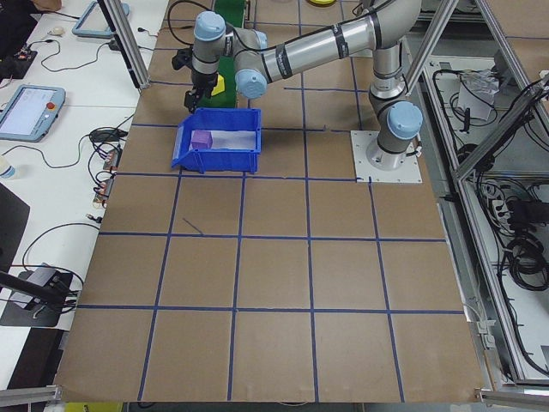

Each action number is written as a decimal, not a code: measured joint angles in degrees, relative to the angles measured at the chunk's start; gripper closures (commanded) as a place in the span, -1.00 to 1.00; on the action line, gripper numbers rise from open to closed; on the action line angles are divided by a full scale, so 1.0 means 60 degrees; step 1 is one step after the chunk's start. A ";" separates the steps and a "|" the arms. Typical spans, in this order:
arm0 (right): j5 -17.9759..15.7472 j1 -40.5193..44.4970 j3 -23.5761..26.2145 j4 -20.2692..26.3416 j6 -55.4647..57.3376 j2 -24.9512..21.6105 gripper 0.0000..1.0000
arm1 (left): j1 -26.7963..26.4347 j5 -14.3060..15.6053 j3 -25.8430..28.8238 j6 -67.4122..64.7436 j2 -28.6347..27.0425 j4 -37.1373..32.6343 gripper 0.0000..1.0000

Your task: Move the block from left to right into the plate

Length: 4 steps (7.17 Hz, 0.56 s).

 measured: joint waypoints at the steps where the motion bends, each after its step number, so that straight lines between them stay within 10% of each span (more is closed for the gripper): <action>1: 0.0478 -0.0531 0.0000 -0.0030 -0.0109 0.0085 -1.00 | 0.0143 0.0061 -0.0029 0.0177 -0.0247 0.0032 -1.00; 4: 0.1574 -0.1231 0.0000 -0.0325 -0.0149 0.0331 -1.00 | 0.0249 0.0089 -0.0048 0.0077 -0.0869 0.0095 -1.00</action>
